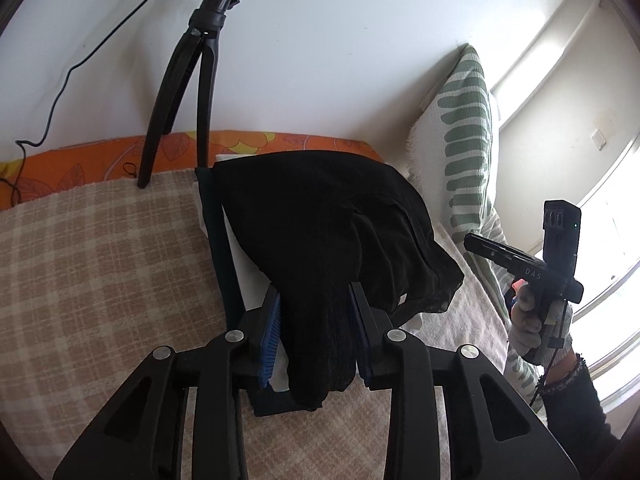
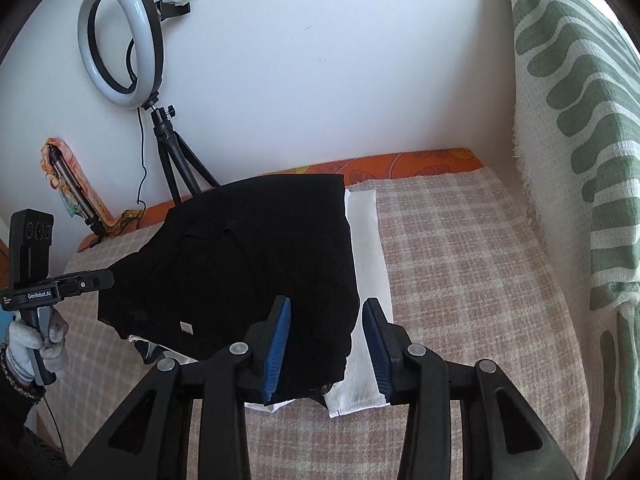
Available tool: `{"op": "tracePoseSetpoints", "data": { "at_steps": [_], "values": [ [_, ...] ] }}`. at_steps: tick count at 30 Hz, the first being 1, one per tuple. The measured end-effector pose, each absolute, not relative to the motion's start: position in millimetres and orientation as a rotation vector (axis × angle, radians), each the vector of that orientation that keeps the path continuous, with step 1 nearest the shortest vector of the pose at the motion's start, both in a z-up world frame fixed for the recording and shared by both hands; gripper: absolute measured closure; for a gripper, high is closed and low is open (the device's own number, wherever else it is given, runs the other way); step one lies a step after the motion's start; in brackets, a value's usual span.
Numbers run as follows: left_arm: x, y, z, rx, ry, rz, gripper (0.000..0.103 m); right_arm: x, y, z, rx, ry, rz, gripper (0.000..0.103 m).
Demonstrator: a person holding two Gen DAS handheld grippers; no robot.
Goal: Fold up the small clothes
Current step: 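Lower the black shirt onto the white clothes stack with both tools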
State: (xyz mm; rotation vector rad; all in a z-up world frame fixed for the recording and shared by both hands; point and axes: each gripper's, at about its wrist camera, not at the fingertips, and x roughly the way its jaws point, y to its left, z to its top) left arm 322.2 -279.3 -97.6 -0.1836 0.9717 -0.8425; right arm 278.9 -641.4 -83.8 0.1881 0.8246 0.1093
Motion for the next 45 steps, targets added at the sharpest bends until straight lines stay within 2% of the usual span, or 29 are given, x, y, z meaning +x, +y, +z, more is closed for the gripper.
{"op": "tracePoseSetpoints", "data": {
  "at_steps": [4,11,12,14,18,22,25,26,27,28,29,35,40,45],
  "values": [
    [335.5,-280.2,-85.1,-0.232,0.917,-0.855,0.073,306.9,-626.0,-72.0,0.215,0.761,0.158,0.066],
    [388.1,-282.6,-93.6,-0.221,0.917,-0.729,0.072,364.9,-601.4,-78.2,0.222,0.768,0.173,0.067],
    [397.9,-279.9,-97.9,-0.241,0.942,-0.714,0.07,370.6,-598.6,-80.8,0.217,0.773,0.169,0.067],
    [413.0,-274.1,-108.3,-0.302,0.976,-0.702,0.053,378.6,-594.2,-87.2,0.201,0.787,0.158,0.067],
    [430.3,-272.6,-124.9,-0.41,1.021,-0.727,0.053,386.6,-598.2,-98.6,0.229,0.795,0.141,0.067],
    [430.1,-290.2,-131.9,-0.385,1.029,-0.76,0.053,387.8,-603.7,-104.7,0.246,0.8,0.122,0.067],
    [428.4,-302.5,-133.2,-0.352,1.016,-0.758,0.056,387.4,-607.6,-106.0,0.249,0.799,0.113,0.067],
    [428.9,-304.0,-133.6,-0.34,1.011,-0.748,0.062,387.5,-608.8,-106.7,0.253,0.801,0.112,0.067],
    [428.5,-306.3,-134.1,-0.333,1.007,-0.741,0.07,387.5,-610.1,-107.5,0.258,0.801,0.11,0.067],
    [428.1,-309.2,-134.5,-0.322,1.008,-0.738,0.091,386.9,-611.2,-108.4,0.261,0.801,0.109,0.067],
    [426.9,-312.1,-133.7,-0.301,1.004,-0.727,0.101,385.8,-612.2,-109.0,0.261,0.802,0.105,0.067],
    [414.8,-329.0,-107.6,-0.11,0.85,-0.651,0.101,385.4,-622.2,-115.3,0.255,0.805,0.062,0.067],
    [429.7,-347.0,-121.0,0.012,0.878,-0.583,0.1,391.9,-631.3,-130.2,0.262,0.852,-0.009,0.067],
    [429.5,-344.7,-118.4,0.032,0.851,-0.503,0.091,392.7,-636.5,-133.3,0.244,0.879,-0.075,0.067]
  ]
}}
